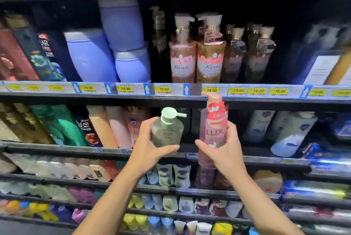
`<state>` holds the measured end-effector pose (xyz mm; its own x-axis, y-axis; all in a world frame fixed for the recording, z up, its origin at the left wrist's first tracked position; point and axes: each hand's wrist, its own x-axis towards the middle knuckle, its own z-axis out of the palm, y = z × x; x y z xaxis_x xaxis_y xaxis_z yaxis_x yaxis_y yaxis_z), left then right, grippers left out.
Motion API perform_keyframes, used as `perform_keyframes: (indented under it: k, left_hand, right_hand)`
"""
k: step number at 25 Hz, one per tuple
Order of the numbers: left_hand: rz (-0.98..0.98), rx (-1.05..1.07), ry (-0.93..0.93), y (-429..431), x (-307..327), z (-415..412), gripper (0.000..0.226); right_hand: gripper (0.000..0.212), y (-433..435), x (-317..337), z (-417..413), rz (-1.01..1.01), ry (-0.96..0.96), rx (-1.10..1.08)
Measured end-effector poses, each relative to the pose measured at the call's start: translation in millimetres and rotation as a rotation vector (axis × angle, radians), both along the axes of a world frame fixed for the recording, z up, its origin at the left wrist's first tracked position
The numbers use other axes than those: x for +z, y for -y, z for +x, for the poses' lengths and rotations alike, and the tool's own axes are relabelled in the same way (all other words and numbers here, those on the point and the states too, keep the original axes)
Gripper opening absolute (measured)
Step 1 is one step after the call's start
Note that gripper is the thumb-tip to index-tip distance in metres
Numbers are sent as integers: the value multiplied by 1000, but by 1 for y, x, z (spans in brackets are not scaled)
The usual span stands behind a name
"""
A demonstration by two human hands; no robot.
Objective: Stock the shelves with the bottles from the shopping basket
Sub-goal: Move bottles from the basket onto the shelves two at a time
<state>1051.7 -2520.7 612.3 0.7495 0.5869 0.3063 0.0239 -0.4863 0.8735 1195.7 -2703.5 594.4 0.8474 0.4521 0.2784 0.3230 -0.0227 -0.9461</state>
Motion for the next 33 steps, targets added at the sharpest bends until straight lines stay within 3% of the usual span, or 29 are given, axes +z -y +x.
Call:
perform_keyframes:
  k: [8,11,17,20,23,26,28,31,33]
  left_hand:
    - [55,-39,-43,-29,-33,47,75]
    - [42,21,-115,-35,-49,61,58]
    - [-64,172,-292,-41,-55,89,58]
    - [-87,158,-290,-49,-60,99,61]
    - [-146,81,-165,-55,-66,106,85]
    - [-150,83,-177,-52,-66,106,90]
    - [-91,127,-285,-46,-65,100,81]
    - [-67,114,-408,-40,-70,93,41]
    - [-84,134,-467,-42,-71,97,34]
  right_hand:
    - [81,1,0,-7,25,8,-170]
    - [80,5,-2,-6,24,-1,-193]
    - [81,12,-4,0,5,-11,-205]
    - [83,12,-4,1,1,-9,-203]
    - [83,10,-5,3,-3,-4,-190]
    - [83,9,-6,5,-9,2,-177]
    - [83,9,-7,5,-14,6,-174]
    - [84,9,-8,7,-12,16,-181]
    - [83,10,-8,8,-4,13,-184]
